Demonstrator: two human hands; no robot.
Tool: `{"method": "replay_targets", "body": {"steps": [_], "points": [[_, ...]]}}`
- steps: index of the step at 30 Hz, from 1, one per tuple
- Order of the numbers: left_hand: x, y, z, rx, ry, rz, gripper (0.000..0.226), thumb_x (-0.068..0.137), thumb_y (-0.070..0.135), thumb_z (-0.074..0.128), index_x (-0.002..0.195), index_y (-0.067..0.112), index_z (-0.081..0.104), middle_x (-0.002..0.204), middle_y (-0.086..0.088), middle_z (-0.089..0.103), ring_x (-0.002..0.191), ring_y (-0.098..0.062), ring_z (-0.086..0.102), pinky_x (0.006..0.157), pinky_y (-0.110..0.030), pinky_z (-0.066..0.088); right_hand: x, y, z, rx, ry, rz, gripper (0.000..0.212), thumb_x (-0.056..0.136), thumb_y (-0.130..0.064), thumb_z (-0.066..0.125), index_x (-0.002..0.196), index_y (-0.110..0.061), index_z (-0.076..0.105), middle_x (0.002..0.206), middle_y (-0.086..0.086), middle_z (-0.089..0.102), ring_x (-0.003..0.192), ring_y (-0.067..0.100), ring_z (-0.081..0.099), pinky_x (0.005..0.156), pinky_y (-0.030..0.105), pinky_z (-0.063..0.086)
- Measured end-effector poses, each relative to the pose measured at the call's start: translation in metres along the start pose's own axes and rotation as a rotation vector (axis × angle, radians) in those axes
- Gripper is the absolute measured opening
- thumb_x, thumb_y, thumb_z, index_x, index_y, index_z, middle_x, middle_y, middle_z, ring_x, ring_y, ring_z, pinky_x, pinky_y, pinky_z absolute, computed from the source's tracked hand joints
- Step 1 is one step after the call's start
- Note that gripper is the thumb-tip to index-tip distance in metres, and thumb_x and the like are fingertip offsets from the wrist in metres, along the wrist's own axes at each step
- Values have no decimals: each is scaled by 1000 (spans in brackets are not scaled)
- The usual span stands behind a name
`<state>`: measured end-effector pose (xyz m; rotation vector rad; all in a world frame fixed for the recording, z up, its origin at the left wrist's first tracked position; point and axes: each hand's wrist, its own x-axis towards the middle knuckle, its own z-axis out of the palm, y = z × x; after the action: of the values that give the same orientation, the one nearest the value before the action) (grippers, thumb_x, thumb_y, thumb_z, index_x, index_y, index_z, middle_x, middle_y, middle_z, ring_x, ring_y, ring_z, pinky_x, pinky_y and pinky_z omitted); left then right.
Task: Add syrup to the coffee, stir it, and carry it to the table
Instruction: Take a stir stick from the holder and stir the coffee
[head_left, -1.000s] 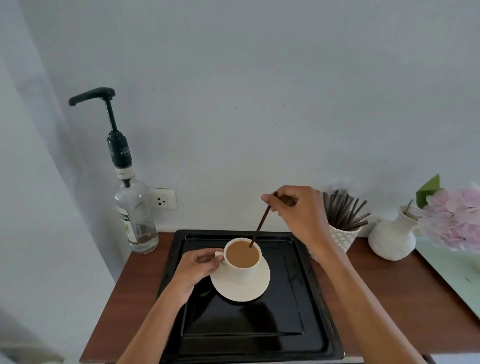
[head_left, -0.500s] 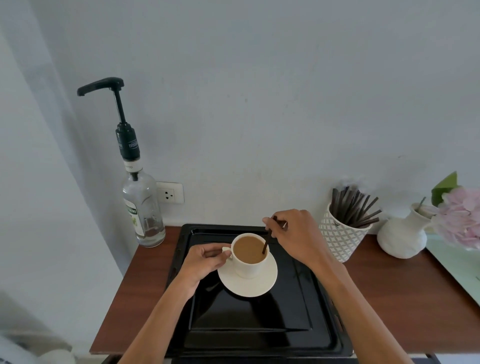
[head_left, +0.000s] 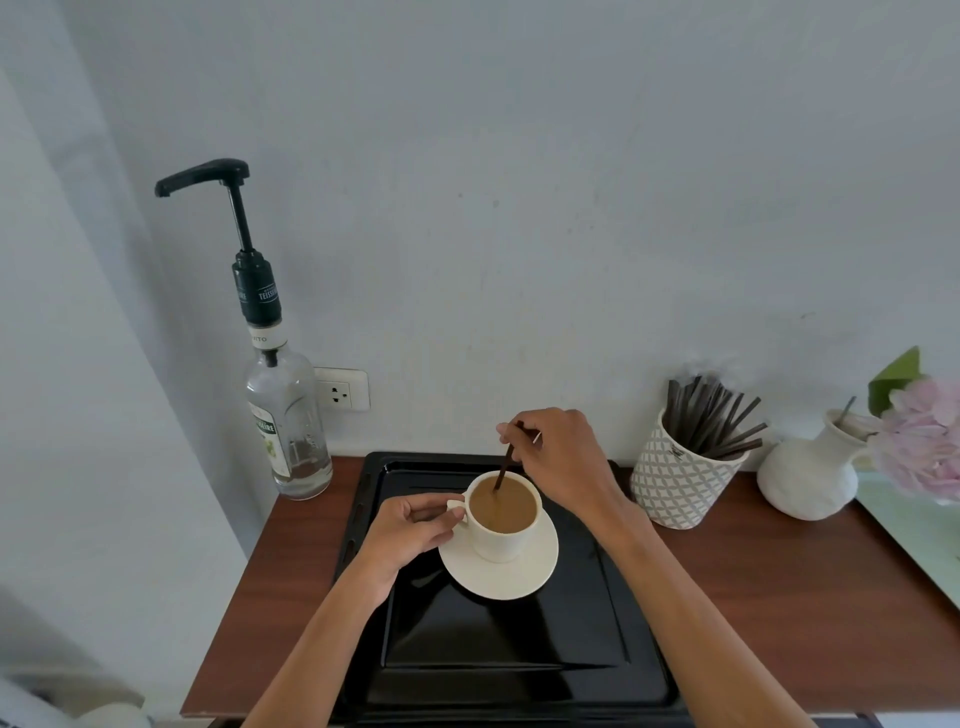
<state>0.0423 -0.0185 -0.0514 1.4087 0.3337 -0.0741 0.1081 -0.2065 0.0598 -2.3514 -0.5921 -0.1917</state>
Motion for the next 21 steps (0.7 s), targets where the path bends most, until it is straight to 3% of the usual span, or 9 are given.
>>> {"method": "replay_targets", "body": {"steps": [2,6,11,17,21], "points": [[0,1,-1,-1,-4,-3,24,87,8,80,110,9,81,104,-10,83,105,-17,76,85,-23,63,3,5,-6,-46,22,8,30,101,-33,62,88,-11,79,75,-10,72,69,10,70,70,33,60],[-1,0,-1,8,3,6,23,87,8,80,110,10,81,104,-10,82,106,-18,76,86,-24,63,-8,14,-14,-108,52,34,33,99,-34,64,77,-14,78,59,-16,63,58,5,64,63,26,55],[-2,1,0,7,0,16,23,87,7,79,110,9,81,104,-11,82,105,-17,76,85,-23,63,-19,6,-8,-17,-4,32,32,98,-32,66,72,-18,78,53,-18,63,59,6,68,64,19,53],[-3,2,-1,18,-5,8,23,85,10,81,108,12,82,103,-9,83,103,-16,77,87,-26,63,-3,-8,3,5,0,25,26,100,-32,63,89,-15,79,69,-5,71,67,13,69,71,35,59],[-4,2,-1,16,1,-1,22,85,10,82,106,13,82,101,-7,83,103,-16,77,85,-24,63,-1,2,-8,-95,34,56,33,103,-37,58,83,-16,74,70,-8,69,66,13,69,66,35,58]]}}
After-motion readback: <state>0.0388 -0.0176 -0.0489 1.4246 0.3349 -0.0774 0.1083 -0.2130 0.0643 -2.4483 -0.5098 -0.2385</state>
